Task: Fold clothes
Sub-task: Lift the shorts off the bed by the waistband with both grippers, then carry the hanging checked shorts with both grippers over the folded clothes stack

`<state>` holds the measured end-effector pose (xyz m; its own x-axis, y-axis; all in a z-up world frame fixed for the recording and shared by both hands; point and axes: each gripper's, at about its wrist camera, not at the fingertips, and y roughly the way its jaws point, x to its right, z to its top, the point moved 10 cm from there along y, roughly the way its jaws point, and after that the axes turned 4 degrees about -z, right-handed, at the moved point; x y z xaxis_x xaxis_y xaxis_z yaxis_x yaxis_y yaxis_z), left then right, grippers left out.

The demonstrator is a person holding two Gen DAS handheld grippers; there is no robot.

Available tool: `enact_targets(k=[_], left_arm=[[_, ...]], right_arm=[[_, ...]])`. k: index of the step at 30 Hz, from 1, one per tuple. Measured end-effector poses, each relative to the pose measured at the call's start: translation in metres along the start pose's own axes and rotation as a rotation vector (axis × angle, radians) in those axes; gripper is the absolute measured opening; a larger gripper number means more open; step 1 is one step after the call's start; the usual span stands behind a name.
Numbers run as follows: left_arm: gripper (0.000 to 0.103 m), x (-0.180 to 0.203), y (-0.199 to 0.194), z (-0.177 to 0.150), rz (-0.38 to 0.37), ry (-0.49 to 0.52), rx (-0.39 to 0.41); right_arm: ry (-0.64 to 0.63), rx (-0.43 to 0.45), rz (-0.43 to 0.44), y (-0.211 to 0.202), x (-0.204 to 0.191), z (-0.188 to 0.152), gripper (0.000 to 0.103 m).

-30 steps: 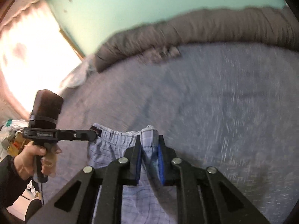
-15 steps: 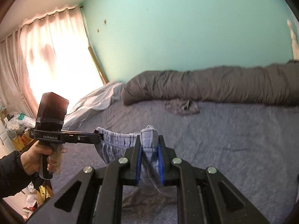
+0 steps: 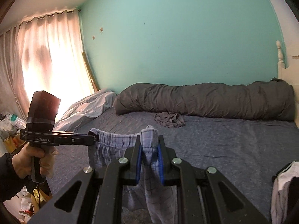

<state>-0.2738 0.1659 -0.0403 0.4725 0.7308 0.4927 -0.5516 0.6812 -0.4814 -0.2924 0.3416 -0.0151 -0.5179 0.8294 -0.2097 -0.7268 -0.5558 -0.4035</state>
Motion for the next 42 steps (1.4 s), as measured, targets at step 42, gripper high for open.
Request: enact_targets(k=[42], left_arm=[[0.012,0.367,0.171,0.005,-0.279,0.253,-0.15]], right_arm=[[0.103,0.081,-0.378,-0.331,0.221,0.001,0.014]])
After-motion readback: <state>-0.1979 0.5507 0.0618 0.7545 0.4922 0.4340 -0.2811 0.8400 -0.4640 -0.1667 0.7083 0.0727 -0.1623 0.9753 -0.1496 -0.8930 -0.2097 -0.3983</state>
